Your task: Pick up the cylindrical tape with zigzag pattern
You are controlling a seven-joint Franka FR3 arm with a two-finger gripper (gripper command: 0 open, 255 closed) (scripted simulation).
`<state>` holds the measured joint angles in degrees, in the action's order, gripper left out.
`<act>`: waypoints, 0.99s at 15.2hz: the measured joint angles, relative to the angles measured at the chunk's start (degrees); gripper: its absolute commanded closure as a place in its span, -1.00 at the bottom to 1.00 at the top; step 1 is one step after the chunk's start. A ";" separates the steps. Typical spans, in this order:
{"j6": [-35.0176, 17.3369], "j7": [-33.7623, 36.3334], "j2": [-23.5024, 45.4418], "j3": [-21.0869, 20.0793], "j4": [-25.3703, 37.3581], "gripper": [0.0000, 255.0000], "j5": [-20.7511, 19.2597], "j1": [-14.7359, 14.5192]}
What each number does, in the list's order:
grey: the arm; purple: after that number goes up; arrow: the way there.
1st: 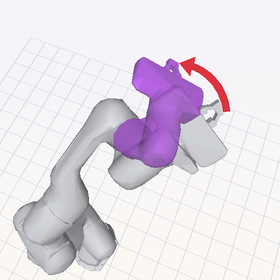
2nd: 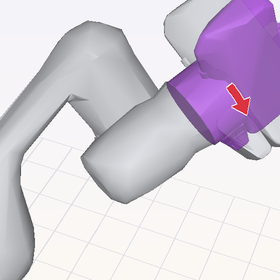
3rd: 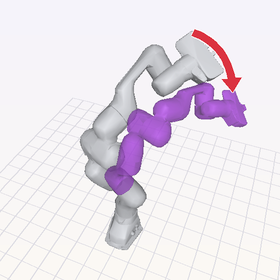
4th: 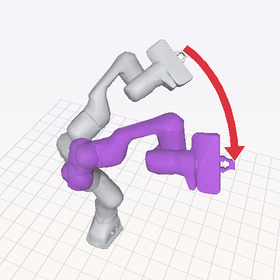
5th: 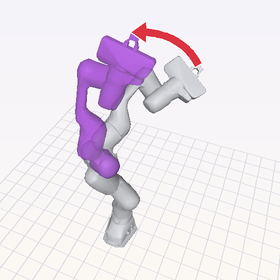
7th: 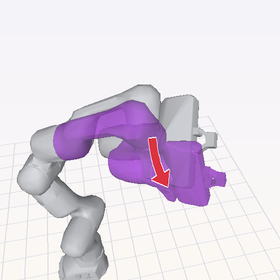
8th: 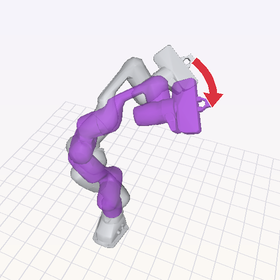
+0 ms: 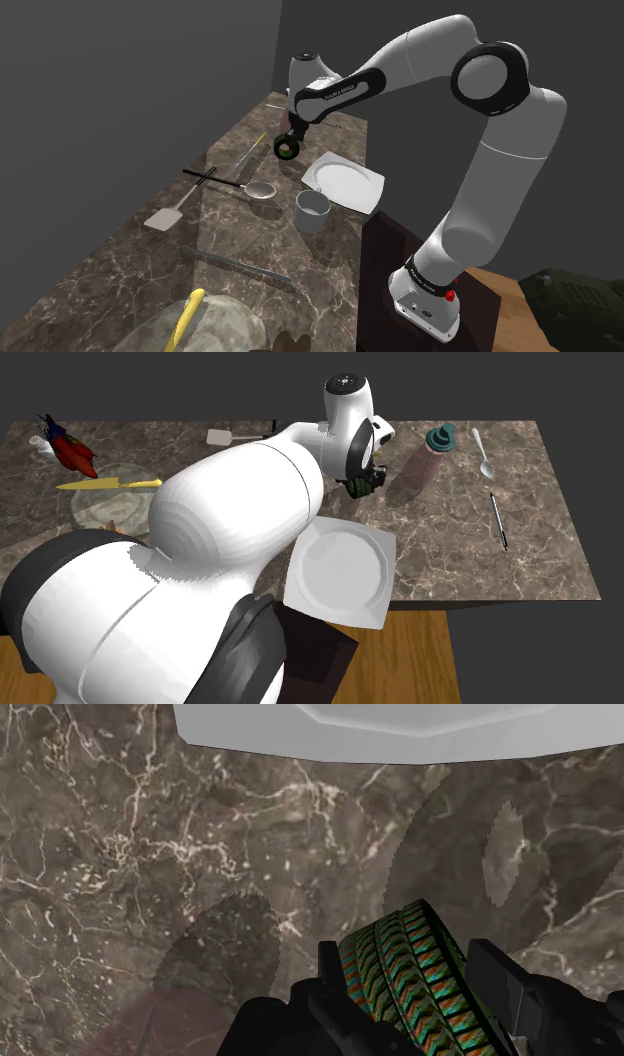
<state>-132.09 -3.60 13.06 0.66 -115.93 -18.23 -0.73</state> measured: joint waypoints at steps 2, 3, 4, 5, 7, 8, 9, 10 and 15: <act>-0.05 0.02 0.01 0.02 -0.01 1.00 -0.02 0.01; -0.05 0.02 0.02 0.03 0.01 1.00 -0.02 0.02; -0.07 0.01 0.03 0.04 0.00 1.00 -0.03 0.03; -0.09 0.01 0.04 0.04 0.01 1.00 -0.03 0.04; -0.10 -0.02 0.05 0.06 0.01 1.00 -0.03 0.06; -0.07 -0.03 0.04 0.06 0.01 1.00 -0.02 0.06; 0.27 -0.18 -0.14 0.02 0.12 1.00 0.08 0.06; 0.73 -0.39 -0.32 -0.01 0.41 1.00 0.22 0.07; 3.85 -1.34 -2.30 -0.24 1.61 1.00 0.94 0.01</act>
<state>-128.24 -4.94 10.76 0.42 -114.32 -17.29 -0.72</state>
